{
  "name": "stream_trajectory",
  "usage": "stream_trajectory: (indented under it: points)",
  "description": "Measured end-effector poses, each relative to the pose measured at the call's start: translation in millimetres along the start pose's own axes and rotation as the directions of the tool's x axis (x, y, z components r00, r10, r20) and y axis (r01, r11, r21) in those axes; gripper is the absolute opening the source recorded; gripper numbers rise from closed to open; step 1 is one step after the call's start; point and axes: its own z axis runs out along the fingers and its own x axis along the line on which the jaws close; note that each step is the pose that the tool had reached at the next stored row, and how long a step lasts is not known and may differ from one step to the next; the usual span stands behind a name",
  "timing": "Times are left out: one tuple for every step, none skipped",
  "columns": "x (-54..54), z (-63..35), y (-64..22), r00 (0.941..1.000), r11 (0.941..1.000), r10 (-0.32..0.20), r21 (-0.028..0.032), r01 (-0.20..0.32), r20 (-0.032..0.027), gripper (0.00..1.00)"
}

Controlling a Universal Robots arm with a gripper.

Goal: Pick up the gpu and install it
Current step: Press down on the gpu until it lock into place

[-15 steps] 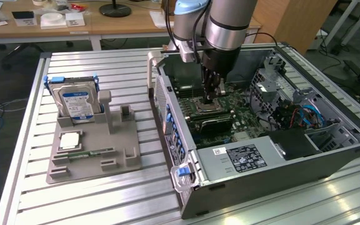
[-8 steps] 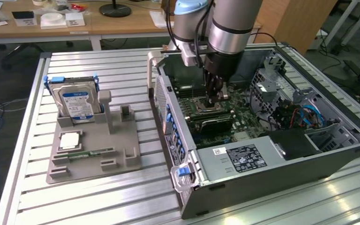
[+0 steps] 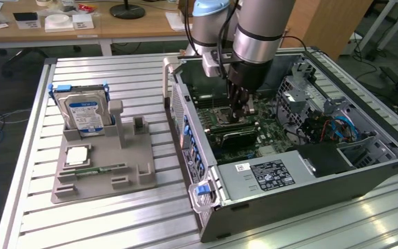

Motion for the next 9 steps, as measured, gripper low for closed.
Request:
stream_trajectory:
  points:
    - [1.9, -0.1, -0.1, 1.0, 1.0, 0.0, 0.0, 0.0, 0.0, 0.11]
    - [4.1, -0.2, -0.3, 1.0, 1.0, 0.0, -0.0001, 0.0, -0.0001, 0.11]
    - [6.1, -0.2, -0.5, 1.0, 1.0, 0.0, -0.0001, 0.0, -0.0001, 0.11]
    - [8.1, -0.3, -0.6, 1.0, 1.0, 0.0, -0.0001, 0.0, 0.0, 0.11]
    - [10.0, -0.4, -0.7, 1.0, 1.0, 0.0, -0.0001, 0.0, 0.0, 0.11]
    - [11.8, -0.4, -0.8, 1.0, 1.0, 0.0, -0.0001, 0.0, -0.0001, 0.11]
    - [13.2, -0.5, -0.9, 1.0, 1.0, 0.0, -0.0001, 0.0, -0.0001, 0.11]
    - [14.5, -0.5, -1.1, 1.0, 1.0, 0.0, -0.0001, 0.0, 0.0, 0.11]
    - [15.1, -0.5, -1.1, 1.0, 1.0, 0.0, 0.0, 0.0, 0.0, 0.11]
